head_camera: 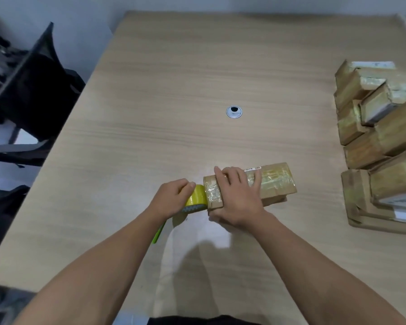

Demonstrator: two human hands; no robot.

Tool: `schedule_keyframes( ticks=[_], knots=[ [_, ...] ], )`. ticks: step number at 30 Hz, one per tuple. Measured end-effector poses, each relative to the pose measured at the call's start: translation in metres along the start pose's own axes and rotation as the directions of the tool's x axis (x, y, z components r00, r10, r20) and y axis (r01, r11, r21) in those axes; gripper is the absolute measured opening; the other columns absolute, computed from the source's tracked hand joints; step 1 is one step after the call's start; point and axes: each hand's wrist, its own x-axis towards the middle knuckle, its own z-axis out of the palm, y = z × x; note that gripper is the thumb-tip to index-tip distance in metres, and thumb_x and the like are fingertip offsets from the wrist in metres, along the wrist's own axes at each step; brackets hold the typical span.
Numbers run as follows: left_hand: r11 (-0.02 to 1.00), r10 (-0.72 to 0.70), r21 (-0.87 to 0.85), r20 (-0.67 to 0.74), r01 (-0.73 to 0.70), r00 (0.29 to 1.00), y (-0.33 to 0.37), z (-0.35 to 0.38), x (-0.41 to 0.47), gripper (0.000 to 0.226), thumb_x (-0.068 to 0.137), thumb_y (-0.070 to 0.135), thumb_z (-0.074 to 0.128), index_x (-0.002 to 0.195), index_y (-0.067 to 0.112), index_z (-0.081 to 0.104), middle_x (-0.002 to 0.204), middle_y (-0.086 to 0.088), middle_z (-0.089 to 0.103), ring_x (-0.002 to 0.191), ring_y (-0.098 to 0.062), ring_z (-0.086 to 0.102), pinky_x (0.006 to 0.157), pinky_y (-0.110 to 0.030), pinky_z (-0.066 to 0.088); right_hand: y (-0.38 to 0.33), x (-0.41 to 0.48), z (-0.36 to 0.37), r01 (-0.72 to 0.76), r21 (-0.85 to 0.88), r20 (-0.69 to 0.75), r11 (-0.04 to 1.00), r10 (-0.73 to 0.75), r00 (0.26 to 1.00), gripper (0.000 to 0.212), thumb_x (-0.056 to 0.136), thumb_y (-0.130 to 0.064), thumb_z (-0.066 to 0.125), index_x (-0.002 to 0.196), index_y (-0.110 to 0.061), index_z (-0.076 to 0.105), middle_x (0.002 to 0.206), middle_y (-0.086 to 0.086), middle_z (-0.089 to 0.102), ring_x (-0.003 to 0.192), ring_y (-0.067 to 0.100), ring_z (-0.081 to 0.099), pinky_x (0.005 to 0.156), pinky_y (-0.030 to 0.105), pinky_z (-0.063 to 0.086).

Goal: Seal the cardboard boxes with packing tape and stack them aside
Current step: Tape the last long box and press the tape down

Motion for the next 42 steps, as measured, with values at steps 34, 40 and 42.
schedule_keyframes(
  ticks=[34, 40, 42],
  knots=[
    [0.888, -0.403, 0.227, -0.036, 0.400, 0.915, -0.039, -0.005, 0.003, 0.015, 0.092, 0.016, 0.055, 0.106, 0.011, 0.051, 0.101, -0.007, 0.054, 0.090, -0.024, 0.050, 0.072, -0.031, 0.038, 0.012, -0.015, -0.014, -0.129, 0.175, -0.110, 0.976, 0.150, 0.983, 0.105, 0.062, -0.071, 0.077, 0.149, -0.035, 0.031, 0.143, -0.009, 0.029, 0.139, 0.014, 0.017, 0.116, 0.063, -0.006],
    [0.856, -0.295, 0.451, 0.021, 0.254, 0.955, -0.035, -0.001, 0.003, 0.015, 0.091, 0.017, 0.056, 0.104, 0.011, 0.051, 0.101, -0.009, 0.058, 0.087, -0.025, 0.053, 0.069, -0.033, 0.042, 0.011, -0.016, -0.014, -0.130, 0.167, -0.115, 0.977, 0.150, 0.982, 0.106, 0.062, -0.071, 0.077, 0.150, -0.035, 0.031, 0.145, -0.008, 0.029, 0.140, 0.014, 0.018, 0.115, 0.062, -0.006],
    [0.810, -0.315, 0.538, 0.064, 0.233, 0.947, -0.035, -0.003, 0.004, 0.020, 0.087, 0.016, 0.061, 0.101, 0.012, 0.048, 0.106, -0.012, 0.058, 0.091, -0.028, 0.057, 0.070, -0.033, 0.043, 0.011, -0.016, -0.013, -0.128, 0.163, -0.117, 0.978, 0.149, 0.982, 0.106, 0.062, -0.071, 0.077, 0.150, -0.035, 0.031, 0.145, -0.009, 0.029, 0.140, 0.015, 0.018, 0.115, 0.062, -0.005]
  ],
)
